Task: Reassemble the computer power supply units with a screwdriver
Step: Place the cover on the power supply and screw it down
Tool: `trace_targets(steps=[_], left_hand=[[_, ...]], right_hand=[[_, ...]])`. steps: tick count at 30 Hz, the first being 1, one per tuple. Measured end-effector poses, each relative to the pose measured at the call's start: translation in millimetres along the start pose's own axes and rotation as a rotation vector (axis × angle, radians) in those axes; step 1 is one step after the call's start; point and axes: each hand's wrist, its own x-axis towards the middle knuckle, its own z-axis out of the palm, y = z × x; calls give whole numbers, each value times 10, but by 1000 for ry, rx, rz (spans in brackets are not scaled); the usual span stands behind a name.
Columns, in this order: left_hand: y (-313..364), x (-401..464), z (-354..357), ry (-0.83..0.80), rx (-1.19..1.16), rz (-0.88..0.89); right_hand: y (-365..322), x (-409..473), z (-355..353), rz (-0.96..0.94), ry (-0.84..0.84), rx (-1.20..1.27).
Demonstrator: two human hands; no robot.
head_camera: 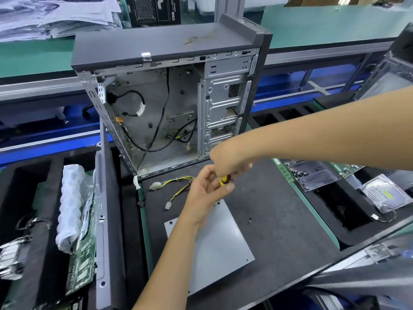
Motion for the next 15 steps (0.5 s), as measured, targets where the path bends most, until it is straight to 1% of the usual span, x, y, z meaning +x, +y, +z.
trace_targets(steps=[1,2,3,4,5,7,8,9,10,11,12,15], left_hand=[[-18,13,3,34,5,14],[-32,14,-3,59,1,20],[-36,4,-16,69,-4,14],[-45,-11,-41,62,-1,0],[-54,-27,-72,43,4,-16],[-51,-61,-94,-1,6,-45],[-45,-66,-87,-21,6,-56],[-43,-66,-74,-39,11,-64],[-39,-63,-60,-47,12,-65],[-41,-60,-56,-37,-6,-58],[-57,-62,-67,-18,-32,-41],[-73,-44,-74,4,-28,0]], right_hand=[[-23,35,-21,53,-71,130],[-31,54,-28,55,-93,153],[-30,55,-27,16,-62,94],[-22,21,-18,-57,18,-32],[-8,-39,-6,-162,137,-208],[77,-182,35,-437,376,-649],[136,-228,56,-549,443,-868],[186,-254,69,-618,486,-1051],[226,-267,84,-650,510,-1146],[231,-280,90,-640,507,-1133],[221,-285,96,-589,485,-1072],[93,-190,104,-381,385,-721]])
